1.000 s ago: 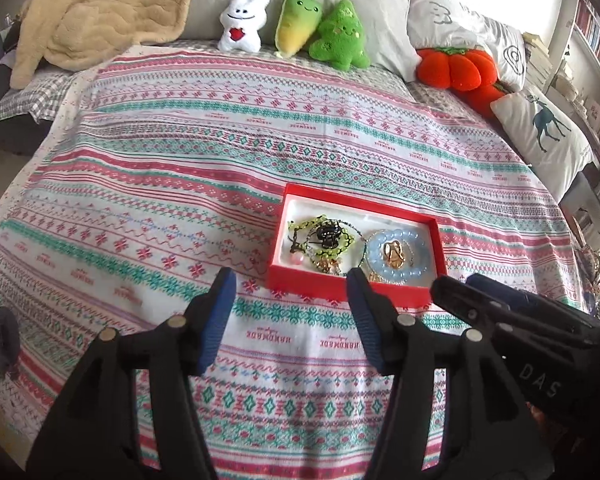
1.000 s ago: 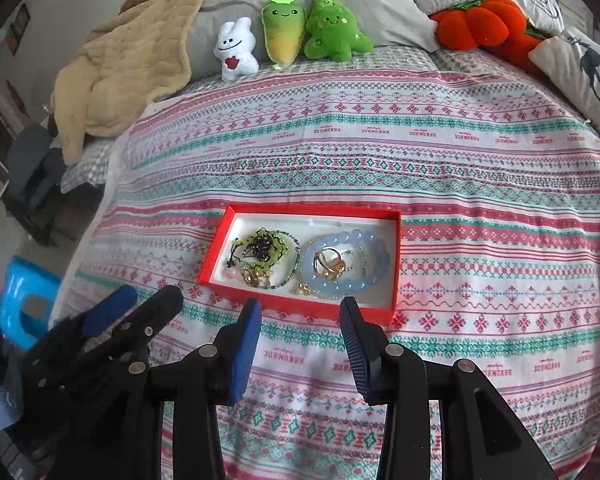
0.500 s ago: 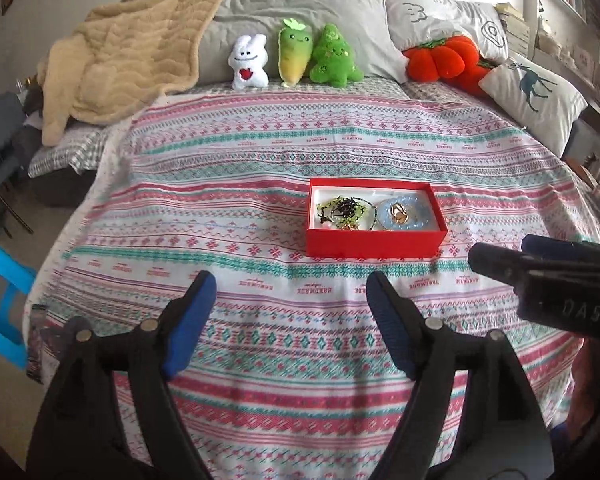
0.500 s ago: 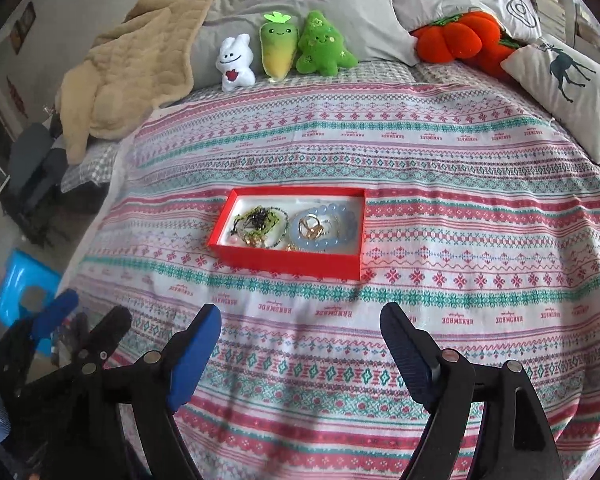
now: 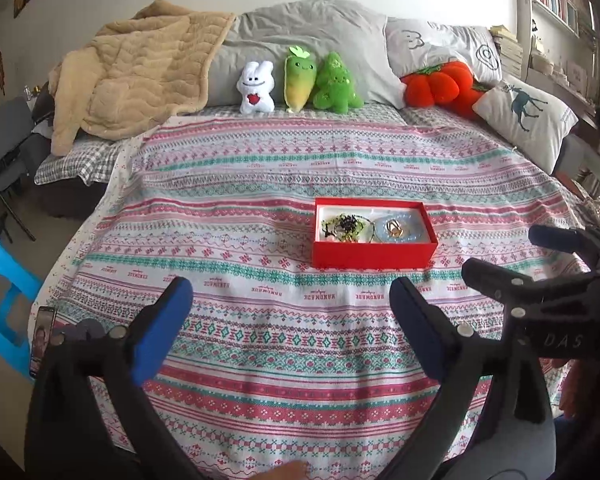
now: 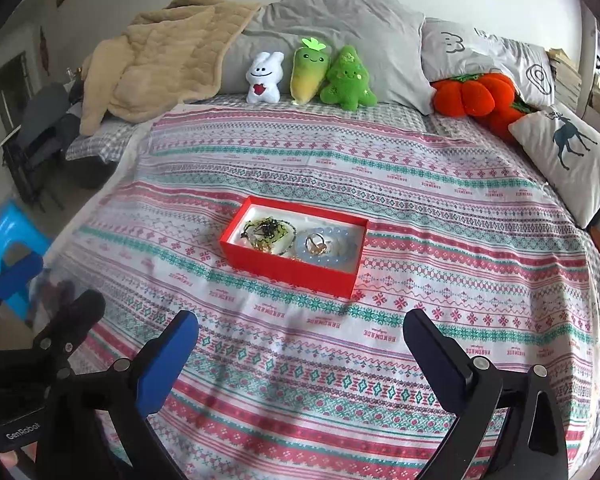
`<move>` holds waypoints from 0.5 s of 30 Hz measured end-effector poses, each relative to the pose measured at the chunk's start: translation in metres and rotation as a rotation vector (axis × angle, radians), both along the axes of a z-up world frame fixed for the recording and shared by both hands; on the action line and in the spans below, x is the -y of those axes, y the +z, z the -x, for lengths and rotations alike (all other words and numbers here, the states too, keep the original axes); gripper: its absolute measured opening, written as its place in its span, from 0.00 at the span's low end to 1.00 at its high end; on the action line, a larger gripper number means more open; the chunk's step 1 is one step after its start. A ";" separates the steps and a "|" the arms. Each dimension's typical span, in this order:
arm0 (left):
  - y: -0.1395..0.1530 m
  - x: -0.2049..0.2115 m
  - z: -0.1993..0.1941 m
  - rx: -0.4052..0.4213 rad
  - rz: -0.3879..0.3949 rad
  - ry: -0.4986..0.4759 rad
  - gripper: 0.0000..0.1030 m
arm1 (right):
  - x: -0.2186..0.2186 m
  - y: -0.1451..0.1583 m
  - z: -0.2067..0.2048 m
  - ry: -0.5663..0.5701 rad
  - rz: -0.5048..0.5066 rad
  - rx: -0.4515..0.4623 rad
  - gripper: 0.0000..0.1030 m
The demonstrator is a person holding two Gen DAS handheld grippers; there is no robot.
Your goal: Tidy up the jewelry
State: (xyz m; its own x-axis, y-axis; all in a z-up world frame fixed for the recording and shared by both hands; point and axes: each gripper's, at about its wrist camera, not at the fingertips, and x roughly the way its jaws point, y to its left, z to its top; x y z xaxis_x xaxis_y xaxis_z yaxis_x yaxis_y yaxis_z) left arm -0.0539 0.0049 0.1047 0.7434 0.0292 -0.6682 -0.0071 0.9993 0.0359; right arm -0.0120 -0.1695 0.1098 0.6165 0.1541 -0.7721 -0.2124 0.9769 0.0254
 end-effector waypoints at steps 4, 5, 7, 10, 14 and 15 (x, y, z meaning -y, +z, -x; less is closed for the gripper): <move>-0.002 -0.001 0.000 -0.022 0.031 0.015 0.97 | 0.003 0.001 0.000 -0.005 0.016 0.010 1.00; -0.002 0.000 0.001 -0.018 0.030 0.021 0.98 | 0.004 0.002 0.001 -0.005 0.018 0.014 1.00; 0.000 0.000 0.002 -0.015 0.030 0.024 0.99 | 0.006 0.003 0.002 -0.014 0.019 0.024 1.00; 0.001 -0.001 0.003 -0.013 0.039 0.033 0.99 | 0.008 0.003 0.002 -0.019 0.025 0.021 1.00; 0.001 -0.001 0.003 -0.014 0.043 0.019 0.99 | 0.005 0.003 0.003 -0.008 0.024 0.015 1.00; 0.001 -0.001 0.004 -0.012 0.044 0.020 0.99 | 0.003 0.002 0.003 -0.004 0.028 0.015 1.00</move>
State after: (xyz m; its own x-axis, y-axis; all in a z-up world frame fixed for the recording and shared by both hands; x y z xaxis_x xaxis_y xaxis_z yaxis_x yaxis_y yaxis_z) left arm -0.0575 0.0059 0.1057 0.7345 0.0146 -0.6784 -0.0270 0.9996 -0.0078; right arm -0.0153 -0.1728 0.1123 0.6285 0.1304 -0.7668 -0.2091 0.9779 -0.0051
